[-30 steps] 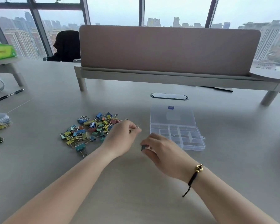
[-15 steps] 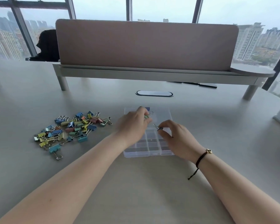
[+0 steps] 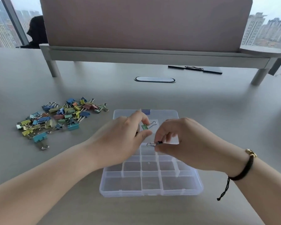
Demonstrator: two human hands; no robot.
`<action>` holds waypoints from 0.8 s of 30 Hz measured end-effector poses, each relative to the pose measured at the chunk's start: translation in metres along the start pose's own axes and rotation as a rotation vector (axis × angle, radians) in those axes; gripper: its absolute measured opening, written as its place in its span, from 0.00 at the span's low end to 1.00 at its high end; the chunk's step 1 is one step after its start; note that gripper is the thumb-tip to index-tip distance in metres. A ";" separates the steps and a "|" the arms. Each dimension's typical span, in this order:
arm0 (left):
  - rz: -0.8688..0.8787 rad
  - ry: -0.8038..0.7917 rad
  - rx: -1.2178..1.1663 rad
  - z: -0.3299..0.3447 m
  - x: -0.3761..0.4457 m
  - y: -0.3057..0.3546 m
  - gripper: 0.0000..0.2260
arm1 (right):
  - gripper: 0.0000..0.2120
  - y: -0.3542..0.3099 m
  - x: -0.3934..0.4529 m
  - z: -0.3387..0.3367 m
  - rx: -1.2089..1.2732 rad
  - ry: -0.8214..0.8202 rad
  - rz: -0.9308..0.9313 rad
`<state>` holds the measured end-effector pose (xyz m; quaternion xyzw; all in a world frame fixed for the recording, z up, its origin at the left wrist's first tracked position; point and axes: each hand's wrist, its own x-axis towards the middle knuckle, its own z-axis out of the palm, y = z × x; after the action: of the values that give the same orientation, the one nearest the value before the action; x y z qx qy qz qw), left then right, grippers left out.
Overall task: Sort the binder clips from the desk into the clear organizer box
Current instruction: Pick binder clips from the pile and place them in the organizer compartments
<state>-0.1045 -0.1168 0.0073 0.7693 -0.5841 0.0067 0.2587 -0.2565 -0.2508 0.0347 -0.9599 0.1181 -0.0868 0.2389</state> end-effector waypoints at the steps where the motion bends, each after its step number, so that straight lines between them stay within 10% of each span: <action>1: -0.001 0.005 -0.029 0.000 0.000 -0.001 0.10 | 0.02 -0.001 0.000 0.002 0.031 0.009 -0.012; 24: 0.056 0.036 -0.181 0.006 0.000 -0.006 0.10 | 0.07 -0.008 0.015 0.026 0.207 0.088 0.249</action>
<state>-0.1004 -0.1177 0.0000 0.7260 -0.5988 -0.0249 0.3373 -0.2347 -0.2369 0.0172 -0.9035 0.2369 -0.1099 0.3398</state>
